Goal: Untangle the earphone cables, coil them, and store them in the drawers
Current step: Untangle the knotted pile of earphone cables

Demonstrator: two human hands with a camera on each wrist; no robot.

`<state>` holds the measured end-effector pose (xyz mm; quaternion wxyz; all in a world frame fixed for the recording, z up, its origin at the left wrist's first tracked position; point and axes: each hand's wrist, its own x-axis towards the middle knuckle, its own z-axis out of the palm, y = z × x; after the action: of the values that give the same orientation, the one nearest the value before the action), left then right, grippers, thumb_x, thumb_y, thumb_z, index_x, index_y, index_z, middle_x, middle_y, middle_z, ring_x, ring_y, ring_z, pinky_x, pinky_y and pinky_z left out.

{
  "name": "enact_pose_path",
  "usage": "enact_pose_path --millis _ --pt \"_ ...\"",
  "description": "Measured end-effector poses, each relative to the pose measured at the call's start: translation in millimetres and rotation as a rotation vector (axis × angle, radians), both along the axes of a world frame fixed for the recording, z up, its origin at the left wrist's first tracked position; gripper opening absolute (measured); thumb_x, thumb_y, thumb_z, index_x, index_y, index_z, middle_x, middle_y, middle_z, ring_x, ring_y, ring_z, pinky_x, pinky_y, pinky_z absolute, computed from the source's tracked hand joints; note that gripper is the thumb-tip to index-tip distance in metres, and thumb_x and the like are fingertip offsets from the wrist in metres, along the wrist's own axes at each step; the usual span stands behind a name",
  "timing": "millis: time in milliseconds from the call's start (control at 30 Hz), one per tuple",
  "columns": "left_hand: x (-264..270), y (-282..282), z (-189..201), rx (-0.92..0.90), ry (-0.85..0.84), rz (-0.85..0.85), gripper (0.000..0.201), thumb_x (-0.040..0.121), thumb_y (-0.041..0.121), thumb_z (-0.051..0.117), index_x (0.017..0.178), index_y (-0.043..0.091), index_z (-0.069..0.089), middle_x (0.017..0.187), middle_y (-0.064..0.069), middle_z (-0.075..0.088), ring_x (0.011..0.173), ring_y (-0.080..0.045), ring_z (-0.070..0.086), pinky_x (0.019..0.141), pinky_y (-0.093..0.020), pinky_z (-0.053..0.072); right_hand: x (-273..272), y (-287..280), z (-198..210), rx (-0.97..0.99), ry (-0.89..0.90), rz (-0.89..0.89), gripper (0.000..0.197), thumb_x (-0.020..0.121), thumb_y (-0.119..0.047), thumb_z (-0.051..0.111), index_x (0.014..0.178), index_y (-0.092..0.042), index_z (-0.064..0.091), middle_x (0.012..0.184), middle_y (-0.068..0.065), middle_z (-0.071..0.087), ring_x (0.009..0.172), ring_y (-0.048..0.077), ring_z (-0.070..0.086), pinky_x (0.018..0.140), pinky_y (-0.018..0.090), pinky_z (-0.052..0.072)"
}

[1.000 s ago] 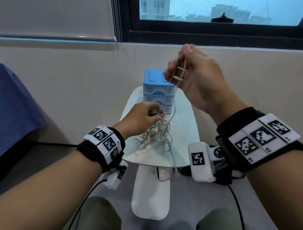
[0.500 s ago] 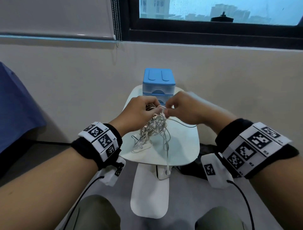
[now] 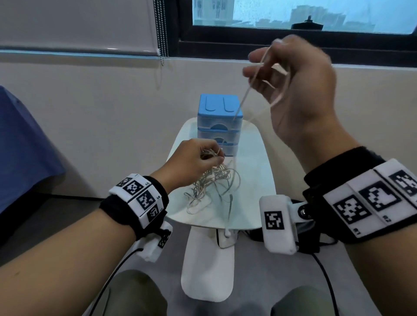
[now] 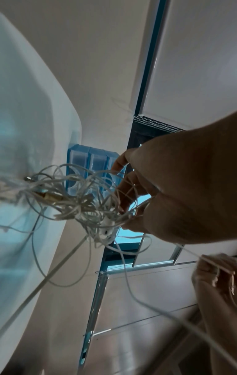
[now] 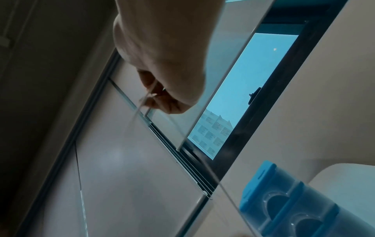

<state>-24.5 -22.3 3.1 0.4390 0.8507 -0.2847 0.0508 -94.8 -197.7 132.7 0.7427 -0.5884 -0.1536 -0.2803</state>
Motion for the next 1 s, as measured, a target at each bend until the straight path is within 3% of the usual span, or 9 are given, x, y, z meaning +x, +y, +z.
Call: enact_pose_path --millis 67,167,267,400,533,700,767,867,1000 --pt "0 1 -3 0.006 0.017 -0.002 0.002 0.092 0.021 0.077 0.09 0.022 0.076 0.086 0.007 0.076 0.085 -0.012 0.072 0.083 -0.029 0.056 -5 -4 7 0.121 -0.027 0.051 0.034 0.095 -0.007 0.049 0.062 -0.014 0.047 0.066 0.006 0.052 0.054 0.017 0.047 0.052 0.028 0.04" --pt "-1 1 -4 0.022 0.026 -0.005 0.003 0.092 0.022 0.077 0.089 0.023 0.077 0.085 0.008 0.075 0.084 -0.012 0.071 0.082 -0.027 0.055 -8 -14 16 0.146 -0.076 0.018 0.038 0.094 -0.007 0.048 0.061 -0.017 0.033 0.058 0.005 0.028 0.048 0.018 0.018 0.048 0.028 0.018" --pt "2 2 -7 0.064 0.056 0.013 0.005 0.093 0.025 0.076 0.088 0.025 0.076 0.08 0.009 0.073 0.076 -0.007 0.067 0.074 -0.022 0.053 -11 -24 19 0.124 -0.091 -0.028 0.039 0.092 -0.005 0.048 0.066 -0.018 0.021 0.06 0.006 0.021 0.049 0.019 0.012 0.049 0.03 0.015" --pt "4 1 -10 0.086 0.073 0.031 0.007 0.094 0.029 0.075 0.087 0.026 0.076 0.076 0.007 0.069 0.065 -0.002 0.058 0.064 -0.016 0.045 -19 -35 22 0.046 -0.075 -0.097 0.036 0.087 -0.006 0.05 0.065 -0.02 0.026 0.058 0.0 0.023 0.048 0.018 0.013 0.049 0.028 0.016" --pt "1 -8 -6 0.091 0.047 0.021 0.015 0.096 0.029 0.072 0.082 0.025 0.075 0.073 0.013 0.068 0.061 0.004 0.058 0.058 -0.009 0.039 -7 -30 2 -0.32 0.155 -0.283 0.024 0.093 -0.007 0.057 0.08 -0.021 0.042 0.056 -0.007 0.039 0.045 0.011 0.029 0.044 0.024 0.024" --pt "-1 -16 -2 0.156 -0.012 0.014 0.02 0.097 0.025 0.069 0.077 0.025 0.071 0.061 0.014 0.06 0.055 0.0 0.051 0.058 -0.019 0.037 12 -13 -64 -1.235 0.586 -0.156 0.027 0.094 -0.045 0.067 0.092 -0.018 0.063 0.077 -0.004 0.054 0.071 0.014 0.051 0.059 0.03 0.037" --pt "-2 -16 0 0.157 -0.032 0.014 0.025 0.095 0.024 0.069 0.071 0.031 0.067 0.059 0.017 0.06 0.056 0.001 0.052 0.058 -0.017 0.037 16 -8 -89 -1.373 0.587 -0.183 0.029 0.094 -0.048 0.064 0.085 -0.021 0.063 0.083 -0.001 0.059 0.074 0.017 0.055 0.061 0.031 0.039" --pt "-4 -15 -1 0.112 -0.037 -0.004 0.018 0.094 0.028 0.071 0.077 0.029 0.071 0.061 0.019 0.063 0.057 0.002 0.054 0.056 -0.013 0.038 21 -6 -103 -1.215 0.494 -0.201 0.025 0.097 -0.03 0.06 0.08 -0.013 0.066 0.075 0.0 0.058 0.065 0.017 0.051 0.056 0.03 0.038" --pt "-1 -9 -11 0.139 0.015 -0.013 0.01 0.093 0.021 0.075 0.085 0.027 0.074 0.077 0.014 0.071 0.068 0.003 0.064 0.068 -0.015 0.044 17 -5 -84 -0.631 0.308 -0.033 0.034 0.096 -0.012 0.06 0.063 -0.012 0.051 0.059 -0.006 0.043 0.052 0.006 0.036 0.051 0.02 0.03"
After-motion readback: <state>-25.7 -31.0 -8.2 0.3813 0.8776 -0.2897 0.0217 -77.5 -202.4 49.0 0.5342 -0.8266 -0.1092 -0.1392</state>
